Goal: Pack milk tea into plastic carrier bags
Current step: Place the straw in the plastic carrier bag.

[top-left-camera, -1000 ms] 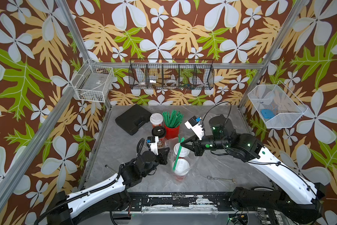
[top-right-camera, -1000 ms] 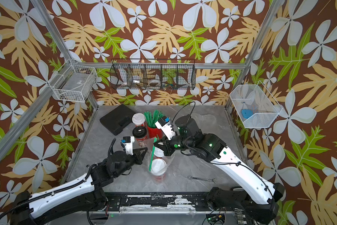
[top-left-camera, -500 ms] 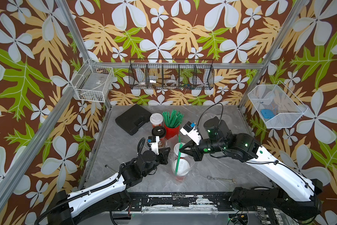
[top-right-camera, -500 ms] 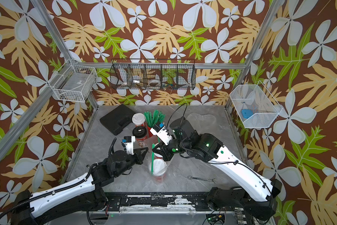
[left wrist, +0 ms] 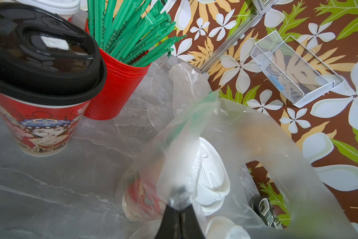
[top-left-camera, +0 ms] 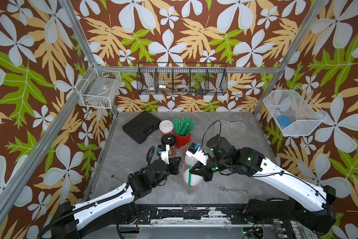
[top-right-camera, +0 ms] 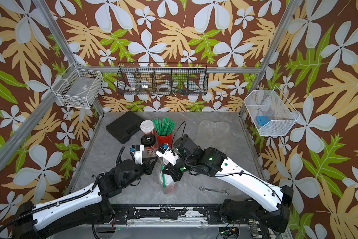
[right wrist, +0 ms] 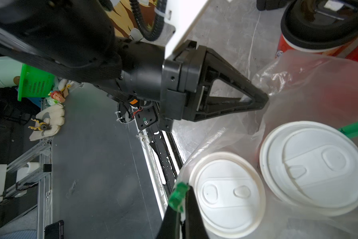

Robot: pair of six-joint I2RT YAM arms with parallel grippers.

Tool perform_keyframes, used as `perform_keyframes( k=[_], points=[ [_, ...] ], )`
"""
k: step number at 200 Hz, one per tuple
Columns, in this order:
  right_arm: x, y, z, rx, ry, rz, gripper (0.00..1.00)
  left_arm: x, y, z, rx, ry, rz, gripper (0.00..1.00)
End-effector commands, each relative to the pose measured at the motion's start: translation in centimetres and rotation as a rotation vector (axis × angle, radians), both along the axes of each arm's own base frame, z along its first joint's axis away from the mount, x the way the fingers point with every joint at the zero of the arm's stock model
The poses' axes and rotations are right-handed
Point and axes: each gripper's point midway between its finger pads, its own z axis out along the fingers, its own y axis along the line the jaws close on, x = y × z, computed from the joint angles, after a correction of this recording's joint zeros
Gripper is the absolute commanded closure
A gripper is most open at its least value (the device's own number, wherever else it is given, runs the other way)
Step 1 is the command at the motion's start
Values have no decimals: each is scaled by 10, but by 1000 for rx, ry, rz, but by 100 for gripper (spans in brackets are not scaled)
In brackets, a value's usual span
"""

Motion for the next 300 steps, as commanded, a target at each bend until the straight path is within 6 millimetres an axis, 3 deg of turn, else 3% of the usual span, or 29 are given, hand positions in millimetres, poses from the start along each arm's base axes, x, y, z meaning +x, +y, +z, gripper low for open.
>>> perform_keyframes(
  k=[1, 10, 29, 38, 77, 139, 158, 184, 225, 261, 300],
  points=[
    [0, 0, -6, 0, -23, 18, 99, 3, -2, 9, -26, -15, 5, 100],
    [-1, 0, -10, -2, -23, 21, 89, 3, -2, 9, -25, -14, 3, 100],
    [-1, 1, -10, 5, -28, 30, 79, 2, -4, 9, -21, -15, -3, 100],
    [0, 3, -7, 14, -35, 30, 67, 2, -4, 9, -21, -14, -5, 100],
    [6, 8, 16, 77, -94, 19, 45, 1, -5, 8, -22, -10, -10, 100],
    [8, 27, 43, 221, -122, 43, 41, 0, -2, 8, -25, -13, -8, 100],
    [2, 33, 48, 259, -96, 83, 42, 0, -2, 9, -27, -14, -7, 100],
    [-5, 35, 47, 267, -67, 114, 54, 0, 0, 7, -26, -11, -4, 100],
    [-23, 37, 24, 212, -3, 158, 81, -1, 1, 5, -27, -6, 3, 100],
    [-25, 32, -2, 142, 44, 138, 100, -1, 0, 4, -25, -3, 0, 100],
    [-25, 22, -26, 68, 74, 112, 100, 0, 0, 3, -23, -1, 2, 100]
  ],
)
